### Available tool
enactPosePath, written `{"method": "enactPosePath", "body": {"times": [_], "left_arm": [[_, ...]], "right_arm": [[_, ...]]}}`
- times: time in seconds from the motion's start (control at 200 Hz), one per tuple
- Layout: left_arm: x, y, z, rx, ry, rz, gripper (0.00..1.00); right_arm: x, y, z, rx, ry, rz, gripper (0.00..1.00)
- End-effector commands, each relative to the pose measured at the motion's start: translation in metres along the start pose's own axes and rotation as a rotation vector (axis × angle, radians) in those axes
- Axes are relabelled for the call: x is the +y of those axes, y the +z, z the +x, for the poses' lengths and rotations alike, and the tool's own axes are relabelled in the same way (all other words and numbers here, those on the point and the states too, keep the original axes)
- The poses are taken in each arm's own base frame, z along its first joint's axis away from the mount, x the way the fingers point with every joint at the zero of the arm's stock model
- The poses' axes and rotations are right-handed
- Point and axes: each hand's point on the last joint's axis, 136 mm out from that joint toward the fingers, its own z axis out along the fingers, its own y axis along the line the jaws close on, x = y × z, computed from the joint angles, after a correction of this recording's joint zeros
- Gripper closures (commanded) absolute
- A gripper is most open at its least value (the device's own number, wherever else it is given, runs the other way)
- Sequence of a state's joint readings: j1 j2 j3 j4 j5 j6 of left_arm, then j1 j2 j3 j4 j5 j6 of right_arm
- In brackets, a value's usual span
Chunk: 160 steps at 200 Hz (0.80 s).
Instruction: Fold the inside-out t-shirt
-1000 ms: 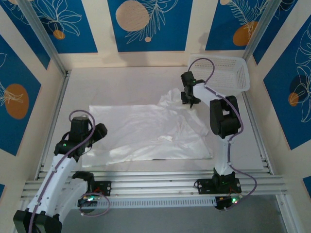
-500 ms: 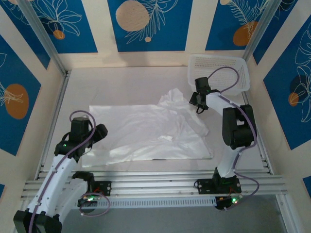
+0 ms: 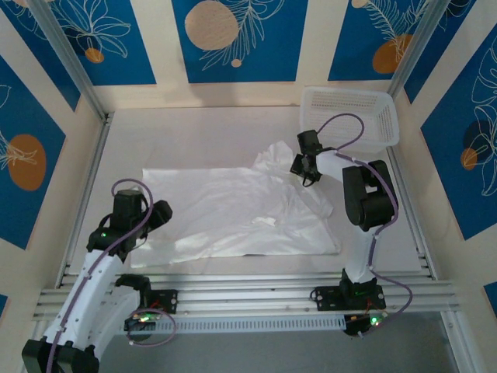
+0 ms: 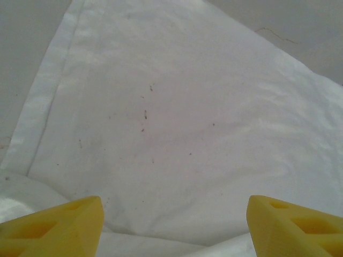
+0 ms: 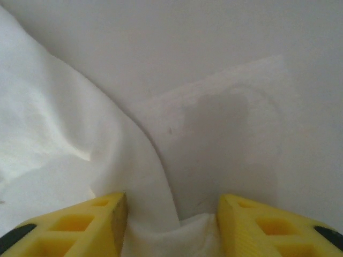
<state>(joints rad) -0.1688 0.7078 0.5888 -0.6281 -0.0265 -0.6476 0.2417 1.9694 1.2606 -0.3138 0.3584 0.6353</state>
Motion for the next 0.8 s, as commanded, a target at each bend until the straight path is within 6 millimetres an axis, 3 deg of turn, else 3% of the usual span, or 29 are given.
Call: {"method": "enactPosePath", "body": {"times": [0.0, 0.16, 0.385, 0.58, 0.795], "left_arm": [[-0.001, 0.0, 0.006, 0.016, 0.011, 0.013, 0.29], [-0.001, 0.001, 0.008, 0.024, 0.006, 0.014, 0.29], [-0.001, 0.002, 0.008, 0.026, 0.001, 0.013, 0.29], [0.0, 0.002, 0.009, 0.031, 0.0, 0.01, 0.29], [0.001, 0.004, 0.011, 0.039, -0.002, 0.006, 0.29]], "right_arm": [[0.0, 0.009, 0.005, 0.018, -0.015, 0.016, 0.4], [0.001, 0.006, -0.002, 0.0, -0.034, 0.036, 0.35], [0.007, 0.013, -0.002, -0.03, -0.069, 0.059, 0.42], [0.009, 0.023, 0.006, -0.025, -0.078, 0.078, 0.58], [0.009, 0.011, -0.006, -0.053, -0.094, 0.071, 0.74]]}}
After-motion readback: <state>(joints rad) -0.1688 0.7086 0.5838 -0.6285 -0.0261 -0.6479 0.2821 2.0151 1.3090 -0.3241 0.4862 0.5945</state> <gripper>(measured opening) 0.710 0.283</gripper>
